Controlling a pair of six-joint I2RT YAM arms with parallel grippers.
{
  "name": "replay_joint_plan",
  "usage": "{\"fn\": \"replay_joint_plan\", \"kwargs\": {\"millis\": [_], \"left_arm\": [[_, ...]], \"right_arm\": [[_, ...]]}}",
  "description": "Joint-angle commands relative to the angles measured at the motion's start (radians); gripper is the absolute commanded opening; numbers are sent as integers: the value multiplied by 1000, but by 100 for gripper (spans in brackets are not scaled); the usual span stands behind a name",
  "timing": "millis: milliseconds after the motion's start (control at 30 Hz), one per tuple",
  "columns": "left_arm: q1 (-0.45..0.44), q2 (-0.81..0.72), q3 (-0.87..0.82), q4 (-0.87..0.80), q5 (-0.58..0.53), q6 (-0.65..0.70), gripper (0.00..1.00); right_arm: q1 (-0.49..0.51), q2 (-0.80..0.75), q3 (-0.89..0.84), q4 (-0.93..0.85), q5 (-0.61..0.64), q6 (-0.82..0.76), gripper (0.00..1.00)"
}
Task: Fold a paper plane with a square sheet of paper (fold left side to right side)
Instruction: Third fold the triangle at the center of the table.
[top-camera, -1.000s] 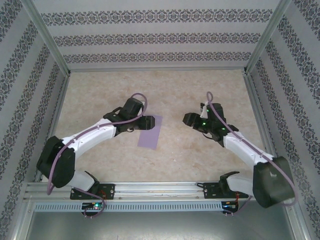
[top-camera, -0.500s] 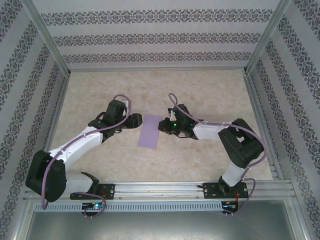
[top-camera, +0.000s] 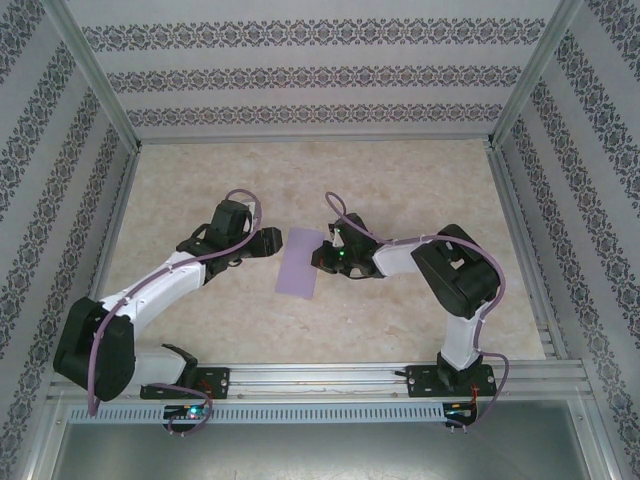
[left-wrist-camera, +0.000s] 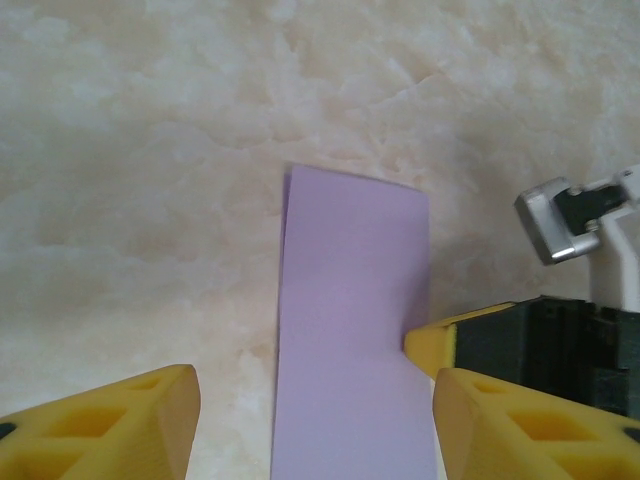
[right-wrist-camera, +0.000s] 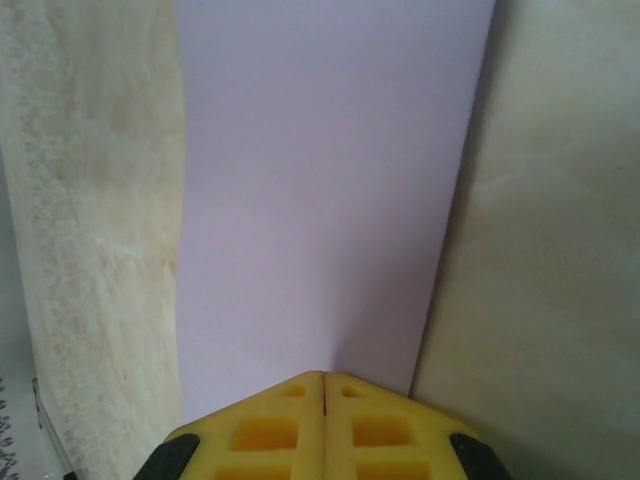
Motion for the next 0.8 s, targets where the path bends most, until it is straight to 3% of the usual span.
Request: {"fn": "replay_joint_plan", "kwargs": {"millis": [0, 367, 767], "left_arm": [[17, 33, 28, -27, 36, 20, 63], [43, 187, 45, -74, 268, -39, 60], [41, 325, 24, 1, 392, -110, 48]], "right_arm": [[8, 38, 33, -40, -30, -34, 0], [-17, 37, 115, -338, -4, -256, 0], [-25, 27, 133, -382, 0, -306, 0]]}}
